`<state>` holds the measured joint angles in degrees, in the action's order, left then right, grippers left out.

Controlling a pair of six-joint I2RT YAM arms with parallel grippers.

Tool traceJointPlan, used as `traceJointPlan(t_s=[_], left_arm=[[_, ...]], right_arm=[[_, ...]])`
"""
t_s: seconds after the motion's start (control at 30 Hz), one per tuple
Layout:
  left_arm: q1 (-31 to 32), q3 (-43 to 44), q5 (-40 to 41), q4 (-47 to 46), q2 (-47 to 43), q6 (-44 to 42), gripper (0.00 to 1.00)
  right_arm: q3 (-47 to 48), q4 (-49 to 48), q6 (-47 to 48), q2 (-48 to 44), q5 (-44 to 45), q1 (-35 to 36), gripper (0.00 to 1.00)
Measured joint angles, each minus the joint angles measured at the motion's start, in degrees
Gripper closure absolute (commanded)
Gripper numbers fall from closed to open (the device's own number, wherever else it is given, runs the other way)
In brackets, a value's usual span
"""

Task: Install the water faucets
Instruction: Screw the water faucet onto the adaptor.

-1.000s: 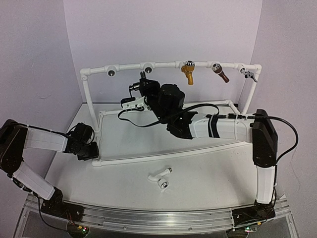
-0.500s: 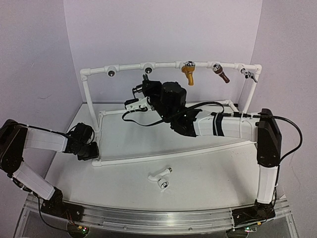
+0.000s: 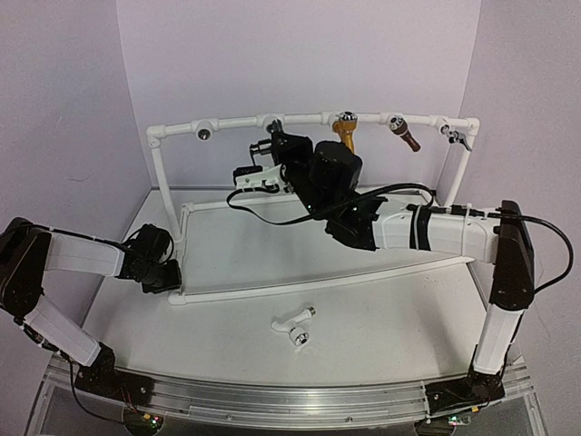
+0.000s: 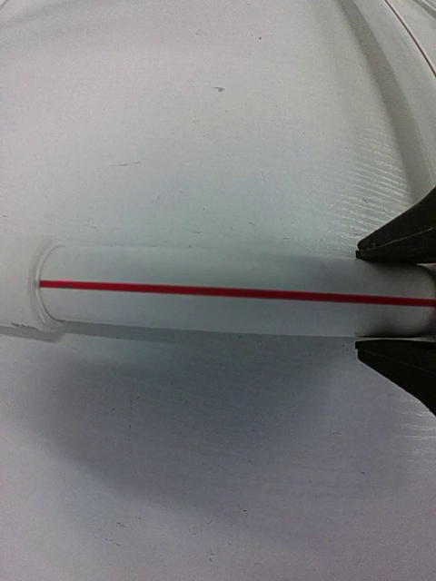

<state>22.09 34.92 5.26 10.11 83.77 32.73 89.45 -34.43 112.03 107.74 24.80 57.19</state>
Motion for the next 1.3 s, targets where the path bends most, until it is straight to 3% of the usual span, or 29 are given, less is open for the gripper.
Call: traceJointPlan(t_s=[1.3], left_arm=[[0.1, 0.0, 0.2, 0.0, 0.0, -0.1, 1.0]], right_arm=[[10.1, 2.9, -8.6, 9.0, 1.5, -1.0, 1.0]])
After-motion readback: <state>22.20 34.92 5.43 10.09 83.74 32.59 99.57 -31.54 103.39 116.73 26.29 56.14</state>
